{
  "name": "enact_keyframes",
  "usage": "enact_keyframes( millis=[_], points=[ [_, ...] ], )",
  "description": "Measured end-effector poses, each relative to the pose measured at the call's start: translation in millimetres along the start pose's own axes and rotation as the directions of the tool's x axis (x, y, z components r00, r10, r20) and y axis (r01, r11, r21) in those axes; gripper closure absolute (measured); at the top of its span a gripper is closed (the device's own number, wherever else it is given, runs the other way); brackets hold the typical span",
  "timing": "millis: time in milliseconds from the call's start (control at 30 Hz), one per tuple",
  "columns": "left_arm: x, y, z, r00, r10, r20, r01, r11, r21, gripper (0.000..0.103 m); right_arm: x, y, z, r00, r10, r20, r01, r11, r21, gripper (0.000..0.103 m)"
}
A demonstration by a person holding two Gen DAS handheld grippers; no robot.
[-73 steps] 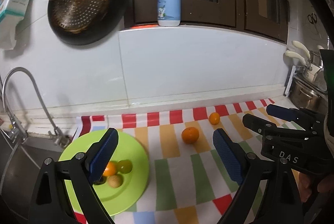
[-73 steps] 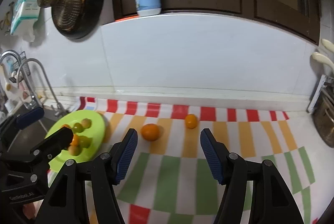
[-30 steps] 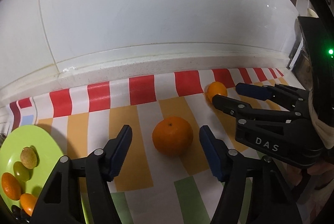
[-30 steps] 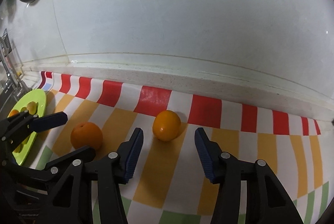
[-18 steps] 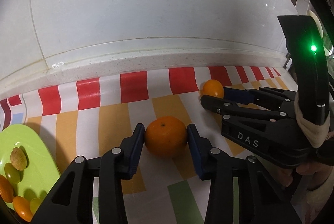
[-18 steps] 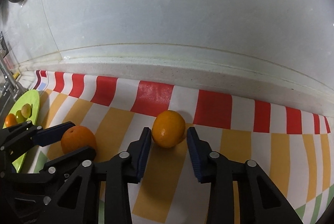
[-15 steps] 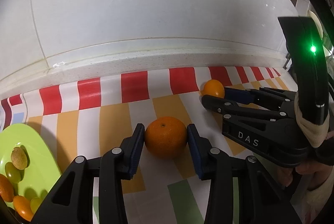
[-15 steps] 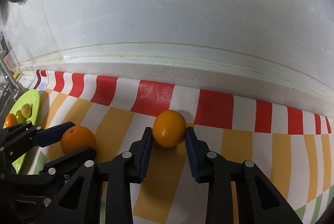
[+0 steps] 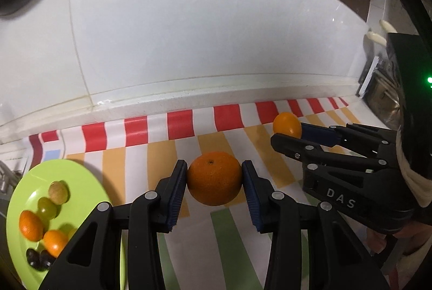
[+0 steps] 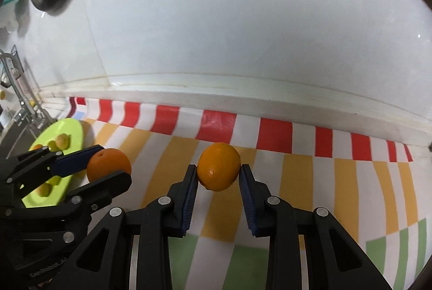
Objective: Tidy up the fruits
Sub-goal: 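Lower the large orange onto the plate with left tool while right tool releases small orange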
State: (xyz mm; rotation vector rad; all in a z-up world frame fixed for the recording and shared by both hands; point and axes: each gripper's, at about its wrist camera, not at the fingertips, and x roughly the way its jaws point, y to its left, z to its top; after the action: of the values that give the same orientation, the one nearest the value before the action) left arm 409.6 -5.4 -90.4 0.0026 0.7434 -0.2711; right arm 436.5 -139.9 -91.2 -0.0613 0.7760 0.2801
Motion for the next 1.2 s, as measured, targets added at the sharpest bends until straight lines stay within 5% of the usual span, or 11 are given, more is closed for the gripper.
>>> enact_keyframes(
  millis=[567, 1200],
  points=[
    [-104.2, 6.1, -23.7, 0.994, 0.057, 0.090, -0.052, 0.997, -0.055, 0.062, -108.3, 38.6, -22.5, 0.993, 0.058, 0.107, -0.058, 0.998, 0.005, 0.071],
    [-187.4, 22.2, -55.0, 0.974, 0.127, 0.189, -0.116, 0.991, -0.070, 0.062, -153.8, 94.8, -40.8, 0.977, 0.143, 0.159, -0.136, 0.989, -0.052, 0.071]
  ],
)
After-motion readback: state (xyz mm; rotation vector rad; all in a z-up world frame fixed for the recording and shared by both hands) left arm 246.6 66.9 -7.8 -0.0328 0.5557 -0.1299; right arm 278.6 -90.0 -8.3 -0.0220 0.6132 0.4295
